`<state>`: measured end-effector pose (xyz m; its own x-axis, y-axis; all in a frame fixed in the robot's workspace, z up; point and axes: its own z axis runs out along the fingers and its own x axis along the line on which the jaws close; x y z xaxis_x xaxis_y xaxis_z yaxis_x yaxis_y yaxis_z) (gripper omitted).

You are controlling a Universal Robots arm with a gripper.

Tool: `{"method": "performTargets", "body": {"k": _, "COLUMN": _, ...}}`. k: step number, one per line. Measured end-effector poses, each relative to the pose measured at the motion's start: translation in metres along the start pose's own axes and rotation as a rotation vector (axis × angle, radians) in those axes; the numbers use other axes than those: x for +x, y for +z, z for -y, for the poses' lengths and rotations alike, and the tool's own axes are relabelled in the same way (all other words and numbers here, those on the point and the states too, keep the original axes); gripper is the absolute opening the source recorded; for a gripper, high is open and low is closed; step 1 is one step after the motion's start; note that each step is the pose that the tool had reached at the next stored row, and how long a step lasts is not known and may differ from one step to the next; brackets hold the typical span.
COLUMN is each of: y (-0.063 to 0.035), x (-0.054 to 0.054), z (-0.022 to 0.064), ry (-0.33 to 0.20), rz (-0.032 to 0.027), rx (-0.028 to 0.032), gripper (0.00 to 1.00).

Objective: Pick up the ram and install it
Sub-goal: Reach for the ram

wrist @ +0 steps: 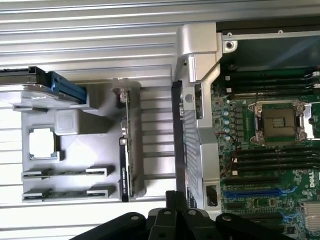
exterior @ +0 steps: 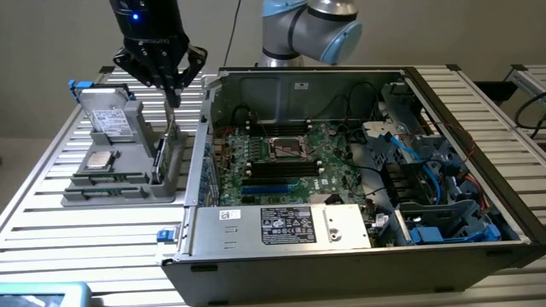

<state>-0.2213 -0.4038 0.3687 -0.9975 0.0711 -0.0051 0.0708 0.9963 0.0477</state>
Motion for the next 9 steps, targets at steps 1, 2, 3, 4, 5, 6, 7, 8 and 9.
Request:
{"method": "performTargets", "body": {"k": 1, "y": 0.0014, "x": 0.004, "z": 0.0004, "ry": 0.0, "rz": -0.0004, "rx": 0.0001, "gripper": 0.11}}
{"method": "performTargets", "body": {"k": 2, "y": 0.003, "x": 0.009, "z": 0.0009, "ry": 0.0, "rz": -0.0011, "rx": 0.0003, "gripper": 0.11}}
{"method": "performTargets", "body": {"k": 3, "y": 0.0044, "x": 0.014, "z": 0.0012, "ry": 0.0, "rz": -0.002, "rx": 0.0005, "gripper": 0.11}}
{"method": "performTargets", "body": {"k": 4, "y": 0.0058, "x": 0.018, "z": 0.0017, "ry": 0.0, "rz": -0.0029, "rx": 0.0008, "gripper": 0.11}}
{"method": "performTargets", "body": {"k": 5, "y": 0.0071, "x": 0.023, "z": 0.0021, "ry": 0.0, "rz": -0.004, "rx": 0.0012, "gripper": 0.11}}
{"method": "performTargets", "body": {"k": 6, "y": 0.0083, "x": 0.027, "z": 0.0026, "ry": 0.0, "rz": -0.0049, "rx": 0.0019, "gripper": 0.11}}
{"method": "performTargets", "body": {"k": 7, "y": 0.0092, "x": 0.029, "z": 0.0034, "ry": 0.0, "rz": -0.0062, "rx": 0.0026, "gripper": 0.11}}
{"method": "performTargets", "body": {"k": 8, "y": 0.0099, "x": 0.031, "z": 0.0043, "ry": 0.0, "rz": -0.0073, "rx": 0.0032, "gripper": 0.11}}
{"method": "performTargets", "body": {"k": 9, "y": 0.0106, "x": 0.032, "z": 0.0054, "ry": 0.0, "rz": -0.0082, "rx": 0.0037, "gripper": 0.11}}
